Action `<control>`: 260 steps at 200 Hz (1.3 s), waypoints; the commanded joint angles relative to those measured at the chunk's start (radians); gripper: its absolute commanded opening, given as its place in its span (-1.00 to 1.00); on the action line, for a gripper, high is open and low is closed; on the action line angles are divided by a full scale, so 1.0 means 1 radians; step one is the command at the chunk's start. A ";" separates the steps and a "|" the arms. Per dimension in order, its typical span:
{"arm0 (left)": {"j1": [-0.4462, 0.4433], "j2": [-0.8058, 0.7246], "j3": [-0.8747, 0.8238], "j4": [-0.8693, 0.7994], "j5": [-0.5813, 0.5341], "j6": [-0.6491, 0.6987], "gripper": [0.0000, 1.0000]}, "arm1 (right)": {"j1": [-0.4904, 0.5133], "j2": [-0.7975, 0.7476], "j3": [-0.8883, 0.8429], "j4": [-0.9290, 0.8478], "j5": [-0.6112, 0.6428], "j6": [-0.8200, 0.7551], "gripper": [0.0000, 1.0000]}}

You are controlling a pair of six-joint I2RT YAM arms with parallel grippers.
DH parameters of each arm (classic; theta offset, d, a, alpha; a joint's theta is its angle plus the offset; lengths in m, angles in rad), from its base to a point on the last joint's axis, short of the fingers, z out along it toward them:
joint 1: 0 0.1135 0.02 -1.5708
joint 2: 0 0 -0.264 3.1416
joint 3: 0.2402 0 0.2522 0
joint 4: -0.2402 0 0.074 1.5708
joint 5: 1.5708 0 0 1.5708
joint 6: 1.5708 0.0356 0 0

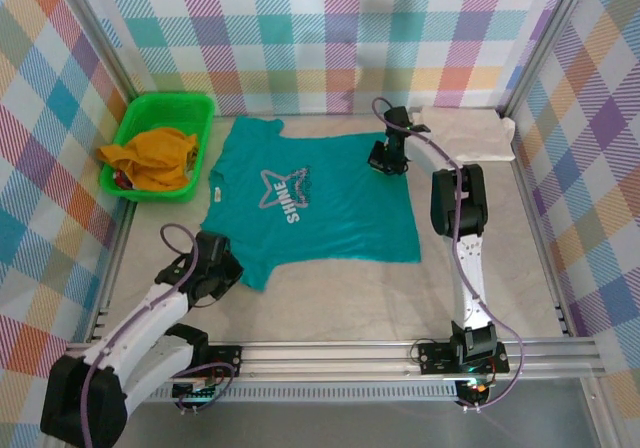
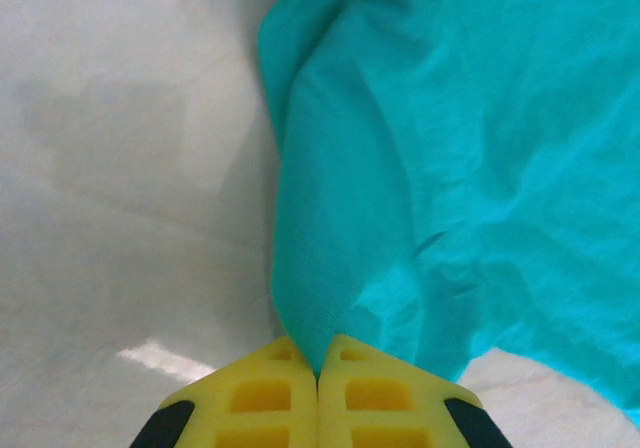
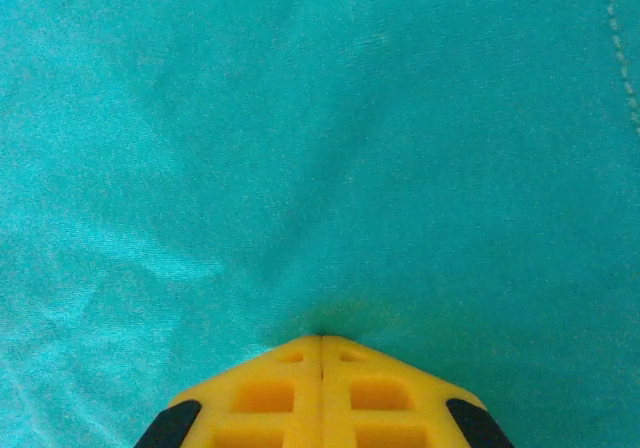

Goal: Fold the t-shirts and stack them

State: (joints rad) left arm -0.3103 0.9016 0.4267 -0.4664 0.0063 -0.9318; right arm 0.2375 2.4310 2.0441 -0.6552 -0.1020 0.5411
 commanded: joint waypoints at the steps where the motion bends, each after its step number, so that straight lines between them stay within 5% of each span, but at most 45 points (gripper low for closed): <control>1: 0.011 0.047 0.072 0.051 -0.024 0.065 -1.00 | -0.006 -0.038 0.060 -0.078 -0.080 -0.015 -1.00; 38: 0.011 0.017 0.031 0.052 -0.023 0.025 -1.00 | -0.006 -0.450 -0.409 0.139 -0.178 0.016 -0.49; 57: 0.011 -0.026 0.002 0.023 -0.022 0.007 -1.00 | -0.006 -0.672 -0.700 0.214 -0.149 0.031 -0.41; 115: 0.011 -0.124 0.000 -0.158 0.000 -0.012 -1.00 | -0.048 -1.063 -1.152 0.000 -0.110 0.025 -0.23; 172: 0.011 -0.146 -0.023 -0.175 -0.012 -0.027 -1.00 | -0.152 -1.137 -1.278 -0.045 -0.148 0.034 -0.14; 260: 0.011 -0.201 -0.070 -0.175 -0.014 -0.042 -1.00 | -0.167 -1.028 -1.371 0.096 -0.216 0.057 -0.12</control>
State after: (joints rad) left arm -0.3103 0.7326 0.3740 -0.6041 0.0025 -0.9573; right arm 0.0776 1.3853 0.6933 -0.6102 -0.3004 0.5880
